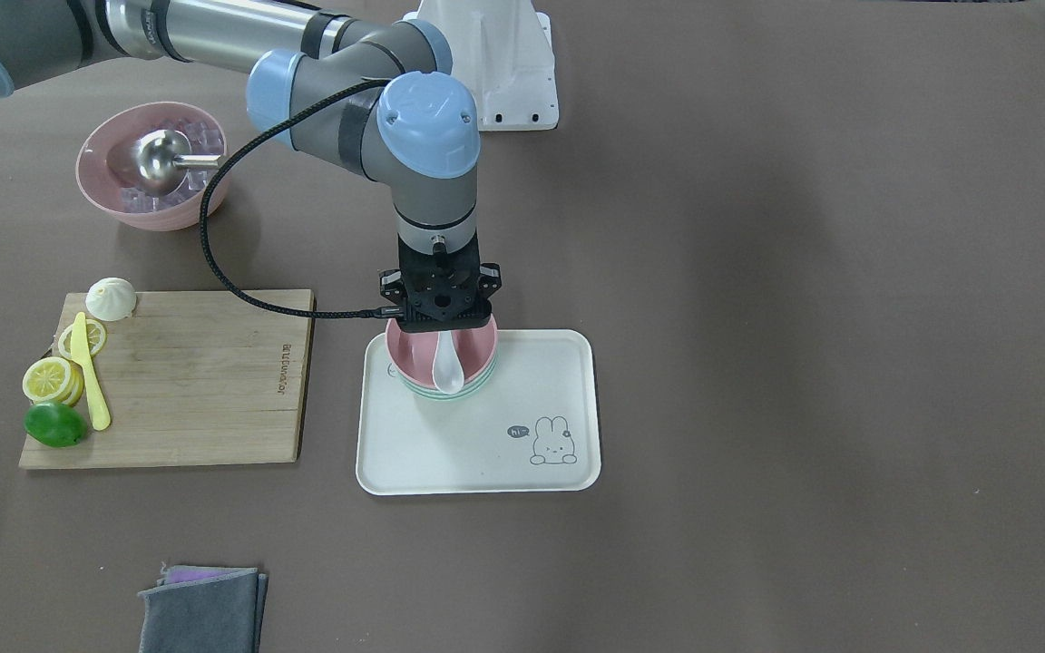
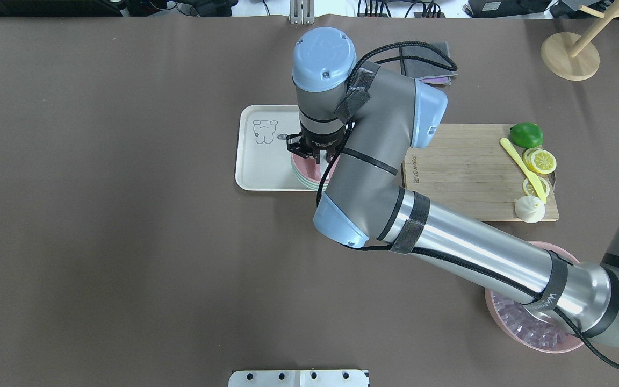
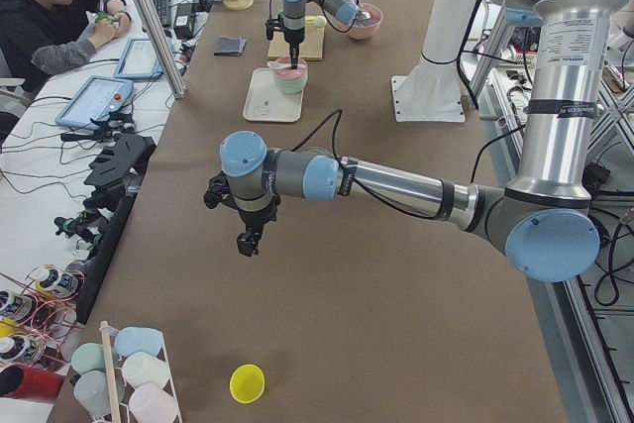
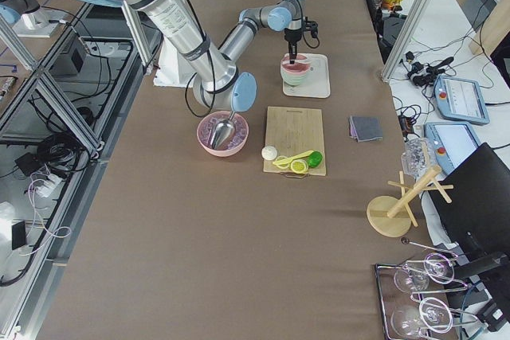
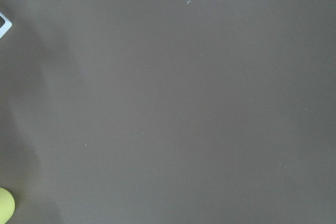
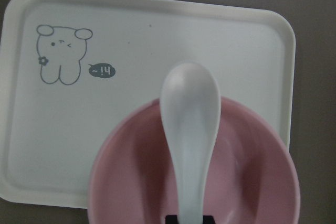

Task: Stack pink bowl on green and place spoon
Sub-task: 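Lift the white spoon with the right gripper and carry it over the pink bowl, then lower the spoon into the pink bowl and open the right gripper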

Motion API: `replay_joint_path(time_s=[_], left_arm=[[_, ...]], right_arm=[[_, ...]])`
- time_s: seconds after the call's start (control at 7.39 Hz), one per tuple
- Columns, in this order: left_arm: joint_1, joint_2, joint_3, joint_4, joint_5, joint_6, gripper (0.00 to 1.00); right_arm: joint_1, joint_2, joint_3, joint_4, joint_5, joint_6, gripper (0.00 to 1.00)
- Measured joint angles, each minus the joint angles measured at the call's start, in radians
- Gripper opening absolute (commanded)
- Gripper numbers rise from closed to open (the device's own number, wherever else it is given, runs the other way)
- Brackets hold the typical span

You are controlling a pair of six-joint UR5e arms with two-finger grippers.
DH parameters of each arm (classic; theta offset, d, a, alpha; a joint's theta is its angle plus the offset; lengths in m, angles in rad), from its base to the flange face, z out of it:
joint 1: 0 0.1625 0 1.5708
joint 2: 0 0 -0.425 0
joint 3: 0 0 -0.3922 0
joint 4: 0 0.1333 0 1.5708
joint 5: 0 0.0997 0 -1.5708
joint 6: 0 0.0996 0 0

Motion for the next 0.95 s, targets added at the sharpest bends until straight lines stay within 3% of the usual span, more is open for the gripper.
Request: replay_joint_path(time_s=[0.68, 0.95], left_arm=[[0.0, 0.0, 0.005, 0.0, 0.0, 0.0, 0.98], [0.0, 0.0, 0.005, 0.0, 0.0, 0.0, 0.98]], right_arm=[[0.003, 0.009, 0.015, -0.012, 0.028, -0.005, 0.0], [0.006, 0.007, 0.05, -0.066, 0.043, -0.011, 0.0]])
